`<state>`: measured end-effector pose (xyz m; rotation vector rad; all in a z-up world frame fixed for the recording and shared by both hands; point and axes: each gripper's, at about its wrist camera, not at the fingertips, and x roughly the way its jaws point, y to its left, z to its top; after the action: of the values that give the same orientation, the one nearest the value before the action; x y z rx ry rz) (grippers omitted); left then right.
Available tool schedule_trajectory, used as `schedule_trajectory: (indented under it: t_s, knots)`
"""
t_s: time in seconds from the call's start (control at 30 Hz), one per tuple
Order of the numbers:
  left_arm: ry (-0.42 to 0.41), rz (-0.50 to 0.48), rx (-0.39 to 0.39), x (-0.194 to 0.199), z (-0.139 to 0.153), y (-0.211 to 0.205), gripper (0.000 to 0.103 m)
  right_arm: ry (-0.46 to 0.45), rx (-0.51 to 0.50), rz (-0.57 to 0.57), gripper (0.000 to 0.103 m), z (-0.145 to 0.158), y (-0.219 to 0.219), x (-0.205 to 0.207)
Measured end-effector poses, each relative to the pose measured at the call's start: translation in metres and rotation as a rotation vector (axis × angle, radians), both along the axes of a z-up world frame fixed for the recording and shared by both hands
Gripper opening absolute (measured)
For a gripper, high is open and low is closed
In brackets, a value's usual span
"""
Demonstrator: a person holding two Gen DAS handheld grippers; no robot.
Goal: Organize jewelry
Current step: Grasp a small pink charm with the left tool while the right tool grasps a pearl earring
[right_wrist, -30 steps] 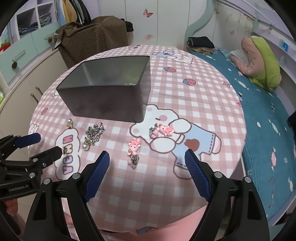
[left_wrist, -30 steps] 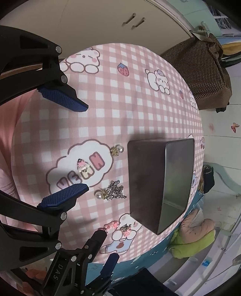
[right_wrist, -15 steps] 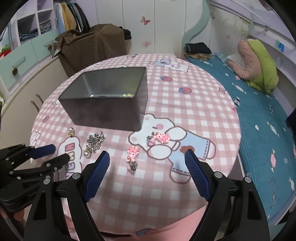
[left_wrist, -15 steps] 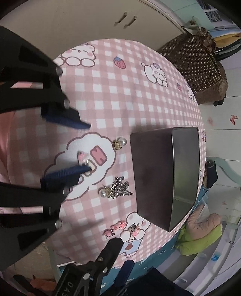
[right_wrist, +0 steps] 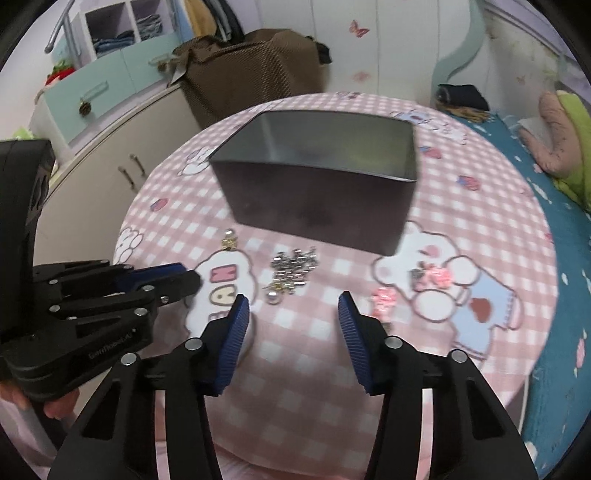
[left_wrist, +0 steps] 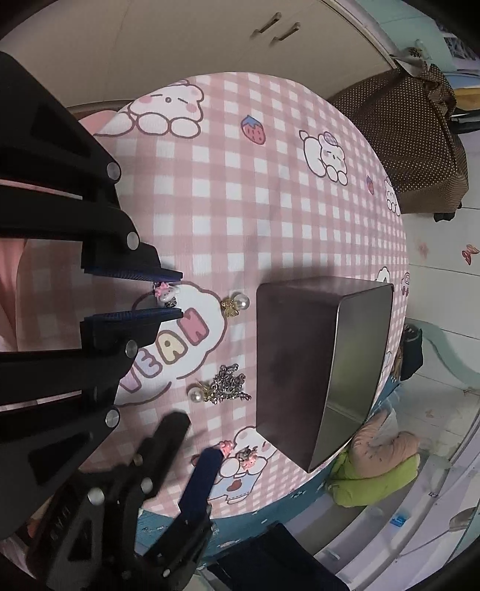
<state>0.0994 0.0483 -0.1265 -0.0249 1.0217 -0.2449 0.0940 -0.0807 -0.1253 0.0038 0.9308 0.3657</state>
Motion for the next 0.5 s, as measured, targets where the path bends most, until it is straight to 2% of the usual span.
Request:
schedule_trajectory:
  t_s: [0.3,0.43,0.5]
  knots:
    - [0.027,0.004,-0.042,0.004,0.001,0.005,0.013,0.04,-0.019,0.028,0.034,-0.014,0.021,0.012]
    - [0.029,0.004,-0.043,0.005,0.001,0.005,0.013,0.011,-0.064,0.004,0.014,-0.016,0.024,0.015]
    - [0.031,0.006,-0.043,0.006,0.001,0.005,0.013,0.023,-0.039,-0.008,0.012,-0.016,0.019,0.018]
